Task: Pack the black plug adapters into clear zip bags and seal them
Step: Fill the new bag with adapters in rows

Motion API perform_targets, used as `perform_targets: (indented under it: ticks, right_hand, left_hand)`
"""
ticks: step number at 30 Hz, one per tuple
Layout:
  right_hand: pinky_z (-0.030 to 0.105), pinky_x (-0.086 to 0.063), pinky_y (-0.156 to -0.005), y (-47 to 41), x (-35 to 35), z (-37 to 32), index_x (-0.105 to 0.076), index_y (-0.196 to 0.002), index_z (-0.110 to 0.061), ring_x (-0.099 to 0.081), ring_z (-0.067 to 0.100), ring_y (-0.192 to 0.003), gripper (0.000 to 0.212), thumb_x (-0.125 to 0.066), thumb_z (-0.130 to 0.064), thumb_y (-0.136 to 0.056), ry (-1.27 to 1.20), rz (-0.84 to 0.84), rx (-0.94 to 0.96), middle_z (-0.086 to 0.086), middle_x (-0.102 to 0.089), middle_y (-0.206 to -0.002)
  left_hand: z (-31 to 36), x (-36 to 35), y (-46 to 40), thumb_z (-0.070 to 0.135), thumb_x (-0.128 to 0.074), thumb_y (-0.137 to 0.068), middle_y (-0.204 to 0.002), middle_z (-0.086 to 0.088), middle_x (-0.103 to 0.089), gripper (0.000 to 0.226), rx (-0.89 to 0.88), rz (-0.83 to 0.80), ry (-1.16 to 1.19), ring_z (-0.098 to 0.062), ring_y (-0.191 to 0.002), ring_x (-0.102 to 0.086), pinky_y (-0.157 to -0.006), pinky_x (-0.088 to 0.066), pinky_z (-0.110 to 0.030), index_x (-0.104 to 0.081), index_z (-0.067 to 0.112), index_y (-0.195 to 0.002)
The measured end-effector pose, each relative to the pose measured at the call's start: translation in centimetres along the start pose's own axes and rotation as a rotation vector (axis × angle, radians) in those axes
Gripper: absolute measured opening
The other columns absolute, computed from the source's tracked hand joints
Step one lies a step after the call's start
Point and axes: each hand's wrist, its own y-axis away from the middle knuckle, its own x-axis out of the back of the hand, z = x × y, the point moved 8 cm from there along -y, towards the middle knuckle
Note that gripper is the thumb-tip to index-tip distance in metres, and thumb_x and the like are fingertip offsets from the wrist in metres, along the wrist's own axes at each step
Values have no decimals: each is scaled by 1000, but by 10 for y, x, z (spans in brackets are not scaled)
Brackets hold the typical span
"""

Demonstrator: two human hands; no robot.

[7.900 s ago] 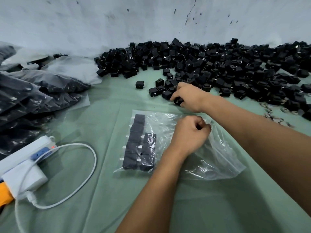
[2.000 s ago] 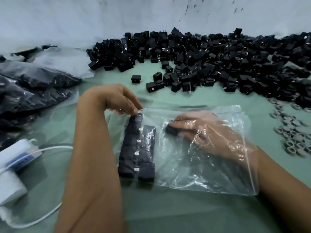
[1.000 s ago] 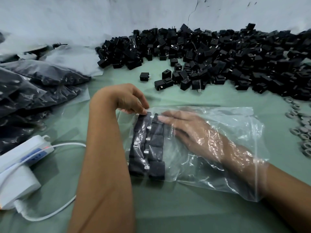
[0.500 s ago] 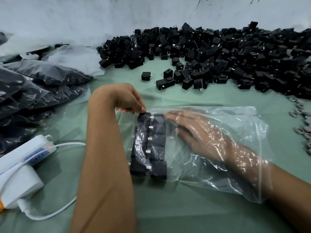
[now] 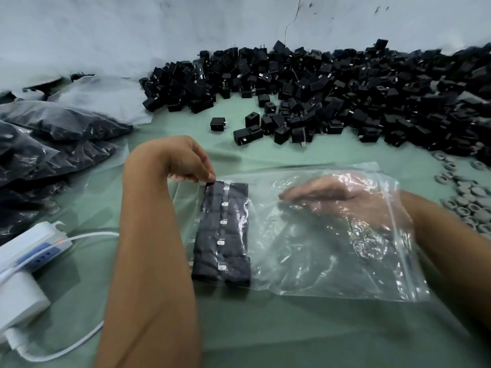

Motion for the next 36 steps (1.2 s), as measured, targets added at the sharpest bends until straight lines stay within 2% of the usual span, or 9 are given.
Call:
perform_targets:
  ticks: [8,12,15,18,21,23,27,30,36]
  right_hand:
    - [35,-60,-93,35,69,11,-81,-106,-21,-75,25,-105,20,-64,-21,-97,58,-234,-141,7,-79,-110]
    - [43,-64,-70,27,129,-17,-76,-91,-25,-76,15,-70,18,-64,-16,-100,321,305,-226,0,-79,-82]
    - [26,-57,-72,13,104,-72,-75,-98,-31,-71,-1,-71,11,-66,-24,-99,453,486,-38,-12,-76,-85]
    - [22,-48,-94,-9,25,-95,-63,-134,-28,-64,3,-112,33,-55,-38,-103,534,207,66,-8,-68,-129]
    - [48,-16,-128,-19,-47,-70,-16,-163,-30,-14,20,-157,67,-41,-52,-105,771,-126,-1,-4,-15,-170]
    - [55,3,-127,-19,-65,-46,5,-163,-31,15,19,-157,76,-32,-61,-104,845,-246,-51,-6,13,-170]
    - [56,9,-125,-18,-59,-19,19,-160,-35,27,16,-153,92,-22,-79,-90,866,-302,-123,-9,30,-164]
    - [53,5,-127,-20,-51,-21,14,-162,-33,22,16,-155,98,-27,-80,-86,845,-302,-136,-5,25,-167]
    - [26,-17,-124,-19,-53,-80,-35,-157,-28,-27,10,-149,84,-76,-49,-86,777,-43,198,-7,-37,-161]
  left_hand:
    - [5,3,4,12,-83,-83,-70,-1,-71,15,-14,58,24,-12,-70,-60,-58,-42,-23,-80,19,-70]
    - [5,7,8,10,-81,-85,-74,-5,-69,12,3,98,42,-13,-69,-58,-56,-40,-22,-79,16,-75]
    - [1,12,10,10,-79,-87,-67,-3,-67,9,33,121,46,-12,-64,-58,-53,-40,-21,-78,14,-78]
    - [-2,20,8,12,-76,-90,-73,-3,-70,7,31,204,115,-11,-64,-59,-51,-40,-20,-75,11,-83]
    - [-3,21,5,15,-72,-94,-88,-6,-73,5,23,254,171,-13,-69,-62,-55,-45,-23,-74,11,-93]
    - [-6,13,3,6,-69,-95,-85,-8,-74,10,33,190,174,-12,-63,-63,-45,-47,-21,-76,11,-94]
    - [-10,5,1,-4,-71,-90,-74,-11,-76,18,45,92,170,-13,-53,-65,-44,-50,-18,-79,11,-91]
    - [-14,3,-2,-5,-74,-87,-68,-9,-75,17,53,88,184,-12,-50,-64,-46,-52,-19,-79,11,-82]
    - [-21,2,-6,-2,-75,-87,-77,-15,-77,8,72,117,275,-21,-62,-68,-73,-61,-35,-79,5,-84]
